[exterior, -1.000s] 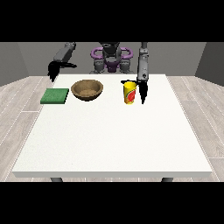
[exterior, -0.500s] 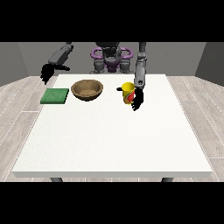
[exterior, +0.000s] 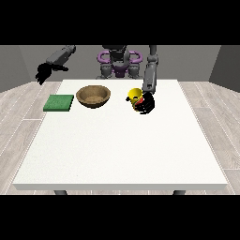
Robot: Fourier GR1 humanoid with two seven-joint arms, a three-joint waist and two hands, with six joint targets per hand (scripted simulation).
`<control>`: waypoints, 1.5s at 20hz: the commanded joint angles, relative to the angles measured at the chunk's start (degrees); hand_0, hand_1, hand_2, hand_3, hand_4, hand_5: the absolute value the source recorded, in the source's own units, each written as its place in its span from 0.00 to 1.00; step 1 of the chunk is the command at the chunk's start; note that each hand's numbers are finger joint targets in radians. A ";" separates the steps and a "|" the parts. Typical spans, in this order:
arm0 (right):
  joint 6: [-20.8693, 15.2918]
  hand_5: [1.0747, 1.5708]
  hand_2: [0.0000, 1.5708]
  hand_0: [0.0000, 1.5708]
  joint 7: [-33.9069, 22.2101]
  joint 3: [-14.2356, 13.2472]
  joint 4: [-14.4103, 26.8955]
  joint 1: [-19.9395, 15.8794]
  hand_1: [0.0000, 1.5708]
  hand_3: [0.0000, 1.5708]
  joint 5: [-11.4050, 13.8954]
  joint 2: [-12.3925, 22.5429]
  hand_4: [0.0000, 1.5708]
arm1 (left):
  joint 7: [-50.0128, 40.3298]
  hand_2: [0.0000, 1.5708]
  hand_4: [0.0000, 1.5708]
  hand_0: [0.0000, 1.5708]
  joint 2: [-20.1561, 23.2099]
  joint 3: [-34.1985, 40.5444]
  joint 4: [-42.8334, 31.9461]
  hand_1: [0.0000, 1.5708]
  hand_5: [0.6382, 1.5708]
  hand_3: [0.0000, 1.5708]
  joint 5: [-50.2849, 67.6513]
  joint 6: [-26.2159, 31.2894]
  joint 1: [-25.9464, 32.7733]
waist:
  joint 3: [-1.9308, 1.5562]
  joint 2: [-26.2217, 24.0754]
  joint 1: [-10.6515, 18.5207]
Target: Pick the cup and pour the ball into the bowl, then pick the bowl and place it on the pad
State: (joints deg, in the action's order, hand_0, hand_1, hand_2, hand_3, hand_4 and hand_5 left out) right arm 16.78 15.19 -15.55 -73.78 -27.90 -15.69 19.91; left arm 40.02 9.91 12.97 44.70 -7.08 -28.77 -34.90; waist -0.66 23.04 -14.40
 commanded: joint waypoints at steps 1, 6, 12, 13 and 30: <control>0.23 1.00 0.00 0.00 0.08 -0.22 5.96 0.05 0.00 0.25 0.69 0.07 0.00 | -9.10 1.00 0.66 0.85 1.31 -5.29 -0.71 0.85 0.96 1.00 -8.60 -7.88 -0.75 | 0.47 -6.02 1.18; 1.18 1.00 0.15 0.00 -0.72 0.97 11.39 0.68 0.00 0.22 1.36 -1.02 0.08 | -21.88 1.00 0.65 0.87 2.12 -13.75 -3.13 0.87 0.98 1.00 -22.97 -16.73 -3.29 | 0.24 -13.26 0.37; 2.39 0.99 0.07 0.00 0.32 0.44 17.31 2.04 0.00 0.19 2.33 0.08 0.27 | -36.92 1.00 0.58 0.84 -3.89 -25.57 -10.48 0.84 0.99 1.00 -42.38 -22.46 -5.38 | 0.21 -18.88 1.15; 0.45 0.99 0.08 0.00 -1.27 -0.03 18.74 1.10 0.00 0.19 2.08 -0.86 0.30 | -39.74 1.00 0.55 0.82 -4.05 -27.51 -11.40 0.82 0.99 1.00 -45.20 -19.91 -7.33 | 0.10 -21.90 2.99; 4.34 0.93 0.00 0.00 4.07 -1.13 32.92 -0.03 0.00 0.15 4.01 1.63 0.47 | -66.49 1.00 0.72 0.31 -9.90 -56.18 -8.31 0.31 0.87 1.00 -65.40 18.45 -25.99 | 0.48 -26.39 5.00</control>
State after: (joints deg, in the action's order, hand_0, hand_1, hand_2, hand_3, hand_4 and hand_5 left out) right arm 19.79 20.19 -16.78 -42.72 -26.40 -11.56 20.90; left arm -25.61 0.19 -37.13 34.83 -70.08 -20.12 -58.06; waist -0.22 -2.71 -8.53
